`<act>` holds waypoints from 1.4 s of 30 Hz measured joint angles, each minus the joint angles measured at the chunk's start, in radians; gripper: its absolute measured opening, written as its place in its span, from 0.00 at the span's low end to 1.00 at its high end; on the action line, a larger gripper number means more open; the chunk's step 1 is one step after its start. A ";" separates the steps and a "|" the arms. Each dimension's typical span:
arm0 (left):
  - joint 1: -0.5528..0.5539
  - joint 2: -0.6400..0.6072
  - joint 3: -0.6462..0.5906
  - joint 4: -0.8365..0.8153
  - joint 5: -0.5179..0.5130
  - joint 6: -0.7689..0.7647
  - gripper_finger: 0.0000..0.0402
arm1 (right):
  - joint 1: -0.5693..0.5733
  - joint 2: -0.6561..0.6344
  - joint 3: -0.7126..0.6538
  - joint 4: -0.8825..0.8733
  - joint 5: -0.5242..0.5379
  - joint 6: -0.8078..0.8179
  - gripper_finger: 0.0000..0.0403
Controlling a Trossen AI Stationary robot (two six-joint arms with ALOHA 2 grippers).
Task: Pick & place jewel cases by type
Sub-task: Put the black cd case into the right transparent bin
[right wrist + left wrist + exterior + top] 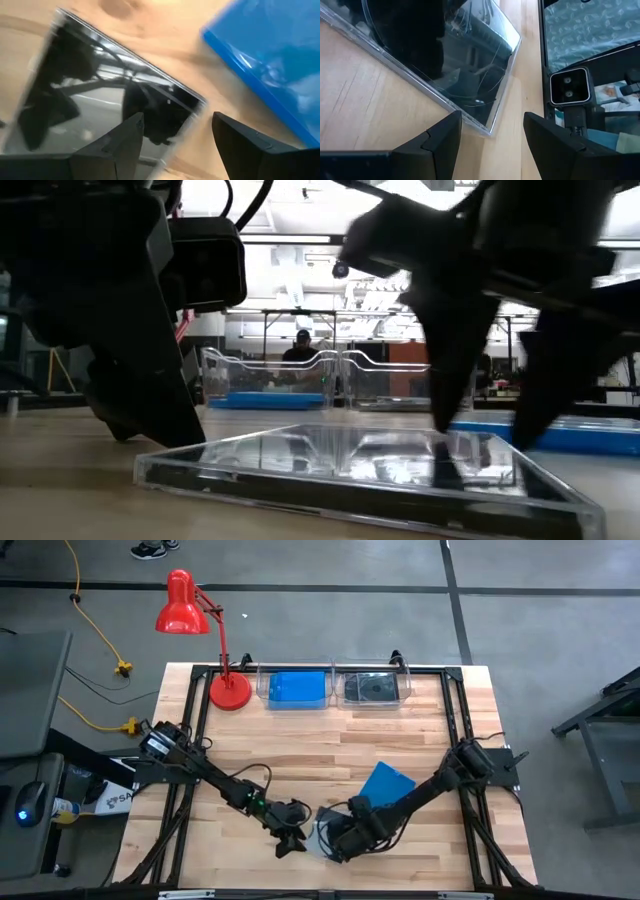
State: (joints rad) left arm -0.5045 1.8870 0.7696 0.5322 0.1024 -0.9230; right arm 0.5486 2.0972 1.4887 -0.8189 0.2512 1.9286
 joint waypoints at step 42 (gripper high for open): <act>-0.002 0.003 -0.003 -0.065 -0.044 0.055 0.53 | -0.005 0.074 0.005 0.254 0.002 0.001 0.55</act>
State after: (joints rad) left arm -0.5064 1.8896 0.7666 0.4671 0.0582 -0.8680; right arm 0.5438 2.1708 1.4933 -0.5647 0.2532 1.9298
